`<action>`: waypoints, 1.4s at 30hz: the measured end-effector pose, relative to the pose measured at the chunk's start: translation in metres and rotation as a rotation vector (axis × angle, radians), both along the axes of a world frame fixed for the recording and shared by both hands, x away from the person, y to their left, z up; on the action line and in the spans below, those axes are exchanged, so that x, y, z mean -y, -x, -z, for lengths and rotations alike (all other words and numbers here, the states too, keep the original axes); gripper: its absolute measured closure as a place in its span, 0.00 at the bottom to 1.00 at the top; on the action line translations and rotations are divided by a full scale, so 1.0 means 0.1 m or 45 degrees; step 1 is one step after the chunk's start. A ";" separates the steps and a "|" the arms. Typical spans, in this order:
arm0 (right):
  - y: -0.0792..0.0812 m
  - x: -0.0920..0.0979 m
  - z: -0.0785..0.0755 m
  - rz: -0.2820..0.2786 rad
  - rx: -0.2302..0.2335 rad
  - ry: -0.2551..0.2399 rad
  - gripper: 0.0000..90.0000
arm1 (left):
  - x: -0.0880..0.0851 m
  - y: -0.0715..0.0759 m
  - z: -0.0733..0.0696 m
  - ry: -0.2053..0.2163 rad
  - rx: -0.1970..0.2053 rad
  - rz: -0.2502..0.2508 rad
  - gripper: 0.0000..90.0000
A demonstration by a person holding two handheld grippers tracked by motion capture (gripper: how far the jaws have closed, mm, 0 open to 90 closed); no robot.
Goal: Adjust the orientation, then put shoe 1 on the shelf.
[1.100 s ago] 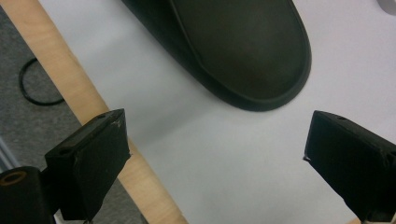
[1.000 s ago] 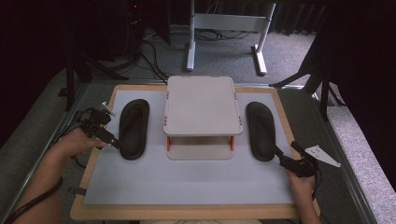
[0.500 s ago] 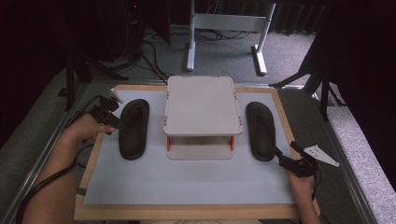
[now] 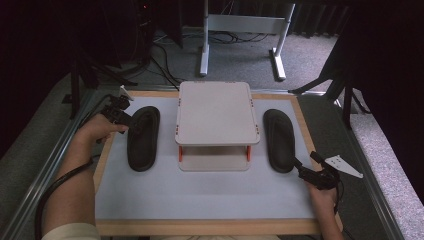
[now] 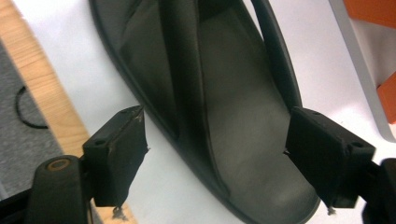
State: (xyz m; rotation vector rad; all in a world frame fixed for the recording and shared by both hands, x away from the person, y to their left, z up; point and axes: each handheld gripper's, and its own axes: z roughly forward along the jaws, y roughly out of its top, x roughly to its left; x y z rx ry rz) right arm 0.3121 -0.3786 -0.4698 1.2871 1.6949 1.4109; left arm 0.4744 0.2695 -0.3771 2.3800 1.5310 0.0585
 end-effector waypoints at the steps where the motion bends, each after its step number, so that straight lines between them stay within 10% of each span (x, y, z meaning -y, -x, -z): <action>1: 0.00 0.00 0.00 0.000 -0.001 0.002 0.15 | 0.01 -0.04 0.04 0.018 -0.015 -0.009 0.28; 24: 0.01 -0.01 0.01 -0.001 0.011 0.017 0.14 | 0.10 -0.33 0.29 -0.006 -0.033 -0.134 0.61; 28: -0.02 -0.06 0.03 0.036 -0.006 0.127 0.14 | 0.14 -0.36 0.32 -0.038 -0.038 -0.114 0.66; 42: -0.03 -0.08 0.04 0.039 0.002 0.165 0.14 | 0.16 -0.33 0.17 -0.085 -0.036 -0.199 0.81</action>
